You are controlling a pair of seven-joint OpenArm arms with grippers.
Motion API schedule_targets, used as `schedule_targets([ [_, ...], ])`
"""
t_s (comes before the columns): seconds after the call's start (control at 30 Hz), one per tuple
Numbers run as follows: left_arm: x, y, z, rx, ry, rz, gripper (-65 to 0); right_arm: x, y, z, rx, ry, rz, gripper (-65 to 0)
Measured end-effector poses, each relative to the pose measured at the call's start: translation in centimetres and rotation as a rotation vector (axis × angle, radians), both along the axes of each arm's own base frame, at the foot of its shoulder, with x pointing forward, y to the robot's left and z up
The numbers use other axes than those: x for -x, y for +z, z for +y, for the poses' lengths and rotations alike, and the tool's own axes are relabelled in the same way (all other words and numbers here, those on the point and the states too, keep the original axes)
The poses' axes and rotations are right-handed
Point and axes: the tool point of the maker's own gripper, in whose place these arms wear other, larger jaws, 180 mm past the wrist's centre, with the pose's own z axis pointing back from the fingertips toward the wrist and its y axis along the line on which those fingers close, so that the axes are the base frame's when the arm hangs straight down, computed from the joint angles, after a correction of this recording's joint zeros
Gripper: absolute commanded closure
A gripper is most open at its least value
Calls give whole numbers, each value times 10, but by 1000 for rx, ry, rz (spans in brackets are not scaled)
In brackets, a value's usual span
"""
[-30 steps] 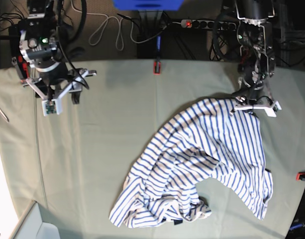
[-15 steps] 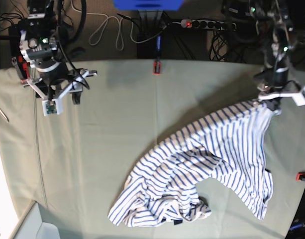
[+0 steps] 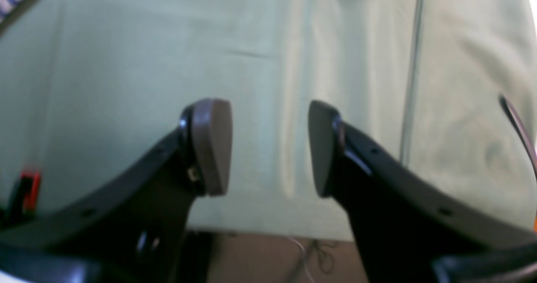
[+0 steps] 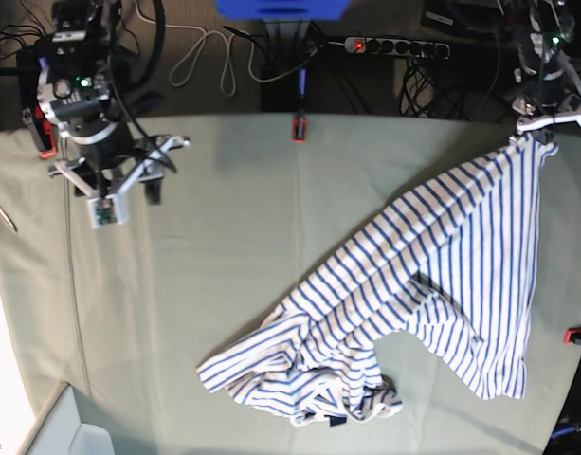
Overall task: Layout the t-shirt on the table in an organized manner, then fold the t-shirt properly
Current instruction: 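Hold the shirt edge with the left gripper while the right arm moves in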
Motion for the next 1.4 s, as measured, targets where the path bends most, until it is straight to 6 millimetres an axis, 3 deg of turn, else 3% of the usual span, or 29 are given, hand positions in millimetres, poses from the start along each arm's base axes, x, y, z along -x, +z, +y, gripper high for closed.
schedule_targets([
  [0.3, -5, -3, -6, 27, 15, -15, -59, 2, -1, 1, 1, 9, 7, -306],
  [0.53, -75, 34, -3, 22, 4, -189, 0, 2, -1, 0, 3, 8, 6, -306],
  [0.7, -87, 42, -22, 93, -66, -167, -92, 2, -2, -1, 4, 7, 9, -306],
  [0.8, -77, 35, -28, 119, -81, -124, -155, 3, -2, -1, 4, 7, 9, -306],
  [0.9, -46, 15, -33, 139, -68, -45, -234, 3, -2, -1, 3, 7, 9, -306],
  [1.0, -11, 0, -21, 128, -23, 35, -346, 4, -2, -1, 5, 6, 12, -306],
  [1.13, 9, -5, -10, 114, 5, 69, -489, 2, -1, -1, 6, 7, 8, -306],
  [1.3, 29, -38, 1, 145, 60, 156, -488, 2, -1, 0, 5, 9, 7, -306],
  [1.4, 21, -55, 1, 183, 59, 173, -464, 3, -2, 1, -1, 7, 10, -306],
])
